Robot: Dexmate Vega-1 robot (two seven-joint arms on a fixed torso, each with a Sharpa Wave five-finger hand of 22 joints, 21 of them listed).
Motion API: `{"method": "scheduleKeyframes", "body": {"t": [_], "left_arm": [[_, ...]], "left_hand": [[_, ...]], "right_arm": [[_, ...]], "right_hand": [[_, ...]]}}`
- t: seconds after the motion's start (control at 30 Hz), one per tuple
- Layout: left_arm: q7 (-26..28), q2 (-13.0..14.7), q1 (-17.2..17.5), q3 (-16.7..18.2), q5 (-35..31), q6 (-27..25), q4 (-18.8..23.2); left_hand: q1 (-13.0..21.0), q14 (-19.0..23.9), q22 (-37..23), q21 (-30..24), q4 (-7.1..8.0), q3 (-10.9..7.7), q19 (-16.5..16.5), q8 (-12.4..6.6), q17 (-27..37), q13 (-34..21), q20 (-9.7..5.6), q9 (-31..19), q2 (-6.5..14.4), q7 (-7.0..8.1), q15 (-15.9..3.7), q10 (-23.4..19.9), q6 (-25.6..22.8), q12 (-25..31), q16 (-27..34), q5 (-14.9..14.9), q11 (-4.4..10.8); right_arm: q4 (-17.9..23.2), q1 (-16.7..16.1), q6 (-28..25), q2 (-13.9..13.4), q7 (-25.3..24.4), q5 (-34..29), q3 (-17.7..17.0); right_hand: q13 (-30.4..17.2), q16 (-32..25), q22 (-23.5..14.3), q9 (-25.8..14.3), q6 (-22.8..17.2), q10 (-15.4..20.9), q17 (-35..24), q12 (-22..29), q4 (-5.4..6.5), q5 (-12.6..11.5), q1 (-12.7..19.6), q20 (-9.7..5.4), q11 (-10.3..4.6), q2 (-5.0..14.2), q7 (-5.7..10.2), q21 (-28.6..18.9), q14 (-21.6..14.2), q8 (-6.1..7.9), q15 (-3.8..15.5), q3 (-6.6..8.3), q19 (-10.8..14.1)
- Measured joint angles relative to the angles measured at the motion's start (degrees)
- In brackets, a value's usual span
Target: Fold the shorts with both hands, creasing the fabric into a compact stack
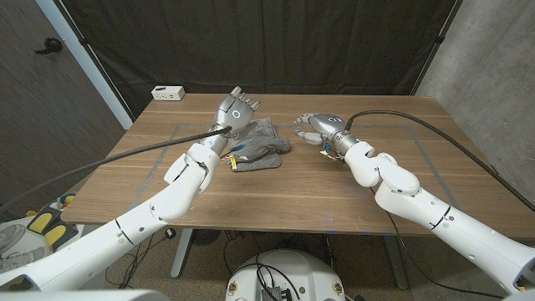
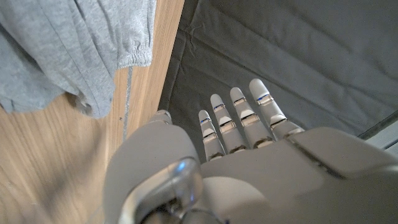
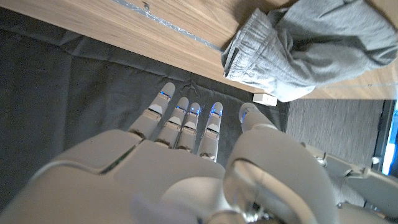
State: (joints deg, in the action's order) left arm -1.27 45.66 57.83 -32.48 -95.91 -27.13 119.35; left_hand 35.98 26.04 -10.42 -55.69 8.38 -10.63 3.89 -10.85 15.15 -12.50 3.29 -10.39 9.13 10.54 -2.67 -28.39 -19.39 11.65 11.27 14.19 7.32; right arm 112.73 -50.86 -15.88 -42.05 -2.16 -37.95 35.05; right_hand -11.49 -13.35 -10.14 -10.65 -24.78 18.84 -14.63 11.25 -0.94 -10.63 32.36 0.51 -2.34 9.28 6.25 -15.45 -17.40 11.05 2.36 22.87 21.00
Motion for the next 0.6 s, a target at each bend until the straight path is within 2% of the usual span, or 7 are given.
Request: {"method": "scheduleKeyframes", "body": {"t": [0.17,0.23,0.33,0.47,0.53,0.6], "left_arm": [[2.6,-2.6,1.6,0.5,3.9,-3.0,-0.4],[3.6,-3.5,2.1,0.6,5.2,-3.9,-0.6],[5.9,-4.9,2.8,0.8,7.7,-5.5,-1.0],[9.8,-7.1,3.8,0.9,11.5,-7.9,-1.6],[10.9,-7.7,4.1,0.9,12.6,-8.6,-1.8],[12.8,-8.6,4.6,1.0,15.0,-9.7,-1.9]], "left_hand": [[0.0,-0.5,0.0,0.0,-0.34,-0.34,0.0,0.00,-0.4,0.2,0.00,0.0,0.0,0.00,-0.01,1.0,0.0,0.0,0.0,-0.2,-1.02],[-0.1,-1.4,0.1,0.5,-0.95,-0.64,0.0,0.00,-0.8,0.3,-0.02,0.0,-0.1,-0.23,0.09,1.9,0.2,-0.2,0.0,-0.3,-1.33],[0.4,-2.8,0.3,1.1,-2.02,-0.49,-0.4,0.22,-1.9,0.6,-0.35,0.0,-1.7,-0.63,0.08,3.3,0.6,-0.6,-0.5,-0.9,-2.15],[0.0,-4.2,0.6,1.9,-2.61,0.09,0.0,0.49,-2.9,0.9,-0.02,0.2,-3.2,-0.98,0.18,4.3,1.4,-0.7,-0.9,-1.5,-3.01],[-0.4,-5.1,0.8,2.1,-2.62,0.09,0.4,0.49,-3.4,1.1,0.31,0.3,-4.0,-1.34,0.30,4.7,1.8,-0.8,-1.0,-1.6,-3.51],[-0.8,-6.2,0.8,2.5,-2.85,0.33,1.1,0.71,-3.8,1.2,-0.24,0.3,-4.5,-1.50,0.21,5.4,2.7,-0.8,-1.1,-1.9,-4.14]], "right_arm": [[-1.7,-0.2,1.8,0.8,-2.8,5.0,-1.2],[-2.2,-0.2,2.5,1.0,-3.6,6.8,-1.5],[-3.2,-0.2,3.5,1.3,-4.7,9.5,-1.9],[-4.4,-0.2,5.1,1.8,-6.2,13.3,-2.3],[-4.9,-0.2,6.0,2.0,-6.7,15.4,-2.5],[-5.8,-0.1,6.8,2.2,-7.0,17.1,-2.8]], "right_hand": [[0.0,0.0,0.0,0.0,0.0,0.0,-0.1,0.0,0.00,0.0,0.3,0.01,0.00,0.31,0.00,0.2,0.0,0.00,0.00,0.00,0.0],[0.0,0.0,0.0,0.0,0.0,0.0,-0.2,0.0,-0.24,0.0,0.3,0.25,0.00,0.32,0.00,0.2,0.0,0.00,0.00,0.24,0.3],[0.0,0.0,0.0,0.0,0.0,-0.9,-0.2,-0.2,-0.24,0.0,0.1,0.31,0.39,0.55,-0.02,0.6,0.5,0.00,0.01,0.24,0.3],[0.3,0.6,0.0,-0.1,1.0,-1.7,0.5,-0.5,-1.11,0.0,0.1,-2.09,0.81,0.55,-0.49,0.7,1.1,-0.26,0.03,0.47,0.8],[0.3,0.9,0.0,-0.2,1.8,-2.6,0.9,-0.7,-1.12,0.2,0.1,-2.50,0.69,0.54,-0.34,0.7,1.9,-0.36,-0.15,0.47,1.3],[0.3,1.4,0.0,-0.2,3.1,-3.4,1.1,-0.7,-0.71,0.3,-0.2,-2.75,0.65,0.24,-0.23,0.9,2.6,-0.90,0.05,0.05,1.2]]}}
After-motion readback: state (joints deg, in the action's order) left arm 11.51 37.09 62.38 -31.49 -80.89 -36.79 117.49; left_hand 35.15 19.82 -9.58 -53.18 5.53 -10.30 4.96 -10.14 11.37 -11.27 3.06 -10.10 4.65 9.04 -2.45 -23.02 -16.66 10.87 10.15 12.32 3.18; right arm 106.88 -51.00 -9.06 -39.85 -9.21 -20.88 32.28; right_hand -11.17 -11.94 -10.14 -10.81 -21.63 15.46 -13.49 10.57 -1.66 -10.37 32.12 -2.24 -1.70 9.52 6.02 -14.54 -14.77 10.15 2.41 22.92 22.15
